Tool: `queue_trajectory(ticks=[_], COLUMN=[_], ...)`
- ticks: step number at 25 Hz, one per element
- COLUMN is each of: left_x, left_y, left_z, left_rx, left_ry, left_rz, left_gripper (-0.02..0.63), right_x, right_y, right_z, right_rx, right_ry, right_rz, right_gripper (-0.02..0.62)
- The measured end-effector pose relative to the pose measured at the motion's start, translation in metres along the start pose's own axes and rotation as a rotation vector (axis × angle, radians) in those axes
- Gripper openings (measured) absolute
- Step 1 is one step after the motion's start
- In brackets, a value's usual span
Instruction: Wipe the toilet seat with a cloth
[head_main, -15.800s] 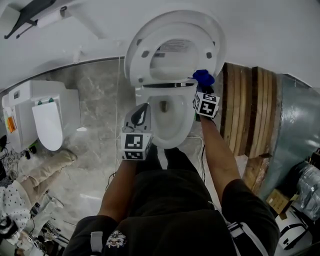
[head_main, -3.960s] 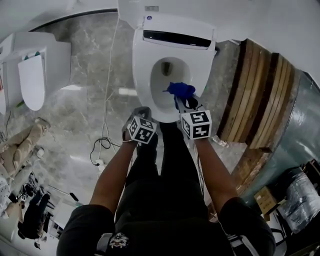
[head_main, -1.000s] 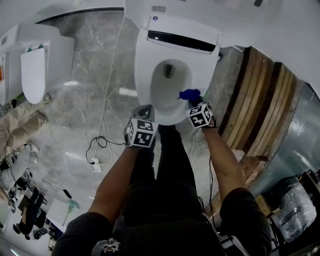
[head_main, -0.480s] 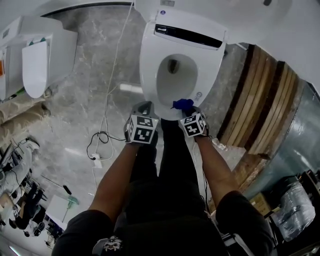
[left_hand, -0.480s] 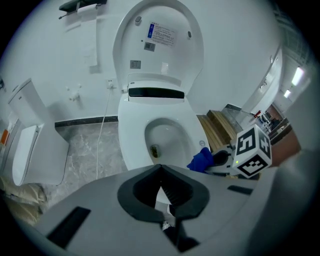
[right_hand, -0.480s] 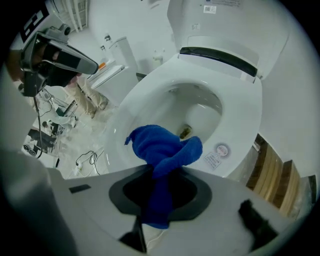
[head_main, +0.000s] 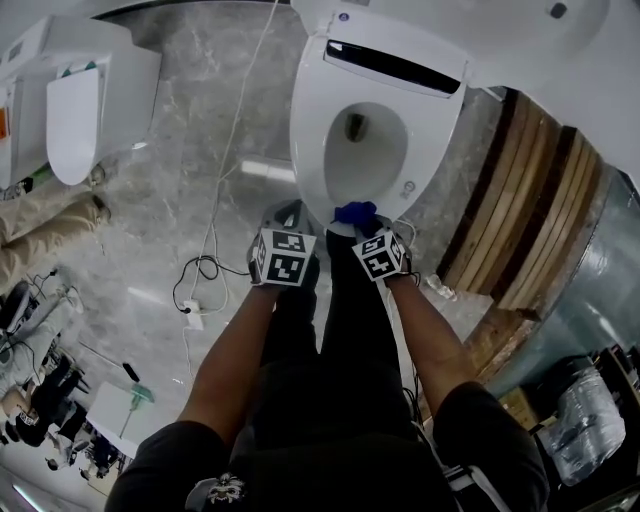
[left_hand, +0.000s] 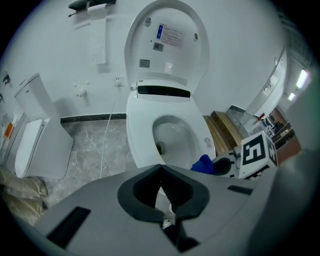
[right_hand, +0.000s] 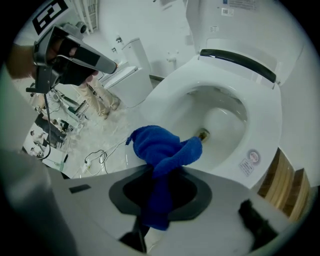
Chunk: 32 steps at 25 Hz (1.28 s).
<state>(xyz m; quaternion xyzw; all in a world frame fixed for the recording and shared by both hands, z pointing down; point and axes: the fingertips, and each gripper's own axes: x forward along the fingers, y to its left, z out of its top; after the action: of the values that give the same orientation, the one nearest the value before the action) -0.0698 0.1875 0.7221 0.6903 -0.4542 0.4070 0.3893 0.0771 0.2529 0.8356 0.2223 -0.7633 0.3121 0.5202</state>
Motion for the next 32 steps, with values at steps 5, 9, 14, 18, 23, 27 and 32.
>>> queue_trajectory(ticks=[5,9,14,18,23,27,32], left_x=[-0.003,-0.005,-0.006,-0.007,-0.005,0.0,0.003], left_y=[0.009,0.017,0.027,0.033,0.039,0.039,0.035], left_z=[-0.015,-0.024,-0.031,-0.029,-0.026,-0.021,-0.01], left_rx=[-0.022,-0.052,-0.084,-0.101,-0.108,-0.103,-0.042], left_ry=[0.007,0.01,0.009,0.003,0.001,0.003,-0.005], left_rz=[0.011,0.024,0.046,0.058,0.071,0.075,0.093], left_gripper=[0.009,0.009,0.009,0.009,0.009,0.009,0.009], right_x=[0.012,0.022,0.034,0.041,0.048,0.051,0.054], right_y=[0.031,0.046,0.049,0.043,0.036,0.021,-0.01], right_z=[0.019,0.042,0.077,0.115,0.159,0.192,0.232], right_rx=[-0.096,-0.205,-0.261,-0.282,-0.324,-0.339,-0.317], right_ry=[-0.024,-0.045,-0.072,-0.105,-0.149,-0.197,-0.221], right_rz=[0.049,0.079,0.098,0.097,0.1,0.082,0.029], right_gripper=[0.078,0.078,0.08,0.08,0.08,0.08,0.08])
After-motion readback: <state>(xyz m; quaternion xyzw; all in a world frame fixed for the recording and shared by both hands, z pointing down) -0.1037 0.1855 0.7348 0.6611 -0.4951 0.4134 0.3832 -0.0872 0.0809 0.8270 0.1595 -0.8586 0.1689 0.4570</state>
